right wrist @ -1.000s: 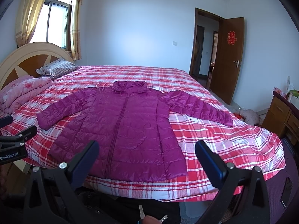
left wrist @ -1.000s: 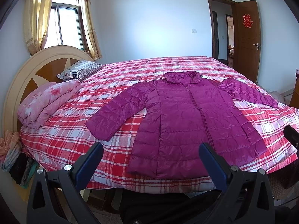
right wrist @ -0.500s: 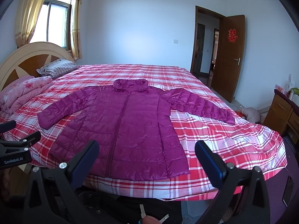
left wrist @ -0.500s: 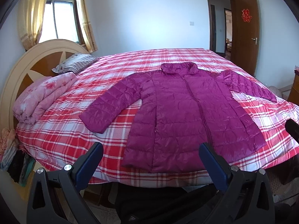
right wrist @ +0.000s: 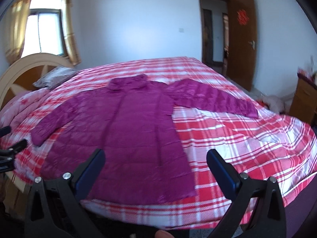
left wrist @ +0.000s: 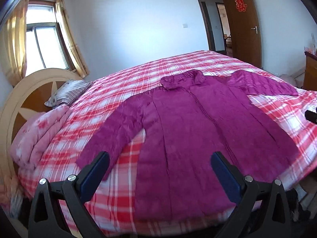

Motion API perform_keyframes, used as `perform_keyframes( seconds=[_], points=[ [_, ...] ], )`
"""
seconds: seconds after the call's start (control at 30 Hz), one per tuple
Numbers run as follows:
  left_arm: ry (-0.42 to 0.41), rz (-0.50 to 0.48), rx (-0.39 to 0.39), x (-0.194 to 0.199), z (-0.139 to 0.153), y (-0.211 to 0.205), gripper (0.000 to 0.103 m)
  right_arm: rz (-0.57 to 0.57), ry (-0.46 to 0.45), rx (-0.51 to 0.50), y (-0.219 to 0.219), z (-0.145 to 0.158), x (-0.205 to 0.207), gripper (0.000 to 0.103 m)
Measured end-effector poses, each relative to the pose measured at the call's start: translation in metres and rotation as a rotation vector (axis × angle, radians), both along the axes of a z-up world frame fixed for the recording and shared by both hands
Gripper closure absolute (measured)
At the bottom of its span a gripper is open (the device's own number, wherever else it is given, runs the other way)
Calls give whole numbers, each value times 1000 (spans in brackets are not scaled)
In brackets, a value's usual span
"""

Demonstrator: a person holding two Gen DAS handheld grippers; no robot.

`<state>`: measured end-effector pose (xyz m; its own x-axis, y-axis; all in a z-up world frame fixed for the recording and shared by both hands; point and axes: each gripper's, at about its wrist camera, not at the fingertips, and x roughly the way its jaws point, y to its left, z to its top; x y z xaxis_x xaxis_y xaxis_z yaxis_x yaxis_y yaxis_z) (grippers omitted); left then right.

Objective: Fold large clothes
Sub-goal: 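Grasp the jacket sleeve cuff with the right gripper and lift it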

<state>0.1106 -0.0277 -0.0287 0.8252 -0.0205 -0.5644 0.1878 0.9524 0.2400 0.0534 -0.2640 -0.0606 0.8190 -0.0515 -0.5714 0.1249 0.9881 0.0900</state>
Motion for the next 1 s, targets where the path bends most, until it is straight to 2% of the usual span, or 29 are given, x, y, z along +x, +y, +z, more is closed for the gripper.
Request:
perform_keyframes(
  seconds=[0.1, 0.2, 0.37, 0.5, 0.6, 0.77, 0.8, 0.83, 0.9, 1.0],
  points=[
    [-7, -6, -5, 39, -8, -6, 1, -94, 49, 50, -55, -15, 33, 0],
    [32, 2, -1, 86, -25, -14, 1, -184, 88, 109, -113, -27, 61, 1],
    [73, 1, 4, 148, -50, -30, 1, -380, 112, 140, -214, -32, 112, 5],
    [81, 55, 16, 191, -69, -38, 1, -480, 140, 196, -270, -34, 145, 8],
    [102, 111, 15, 213, -83, -39, 1, -512, 175, 205, -291, -40, 167, 10],
    [148, 131, -18, 228, -100, -38, 1, -491, 277, 275, -304, -71, 195, 28],
    [154, 130, -24, 229, -101, -39, 1, -488, 268, 237, -301, -72, 196, 32],
    [159, 123, -32, 230, -103, -39, 1, -471, 258, 209, -299, -71, 197, 48],
    [167, 114, -35, 231, -106, -40, 1, -409, 236, 191, -295, -65, 199, 69],
    [174, 104, -48, 230, -108, -39, 1, -397, 192, 178, -293, -46, 196, 75]
  ],
)
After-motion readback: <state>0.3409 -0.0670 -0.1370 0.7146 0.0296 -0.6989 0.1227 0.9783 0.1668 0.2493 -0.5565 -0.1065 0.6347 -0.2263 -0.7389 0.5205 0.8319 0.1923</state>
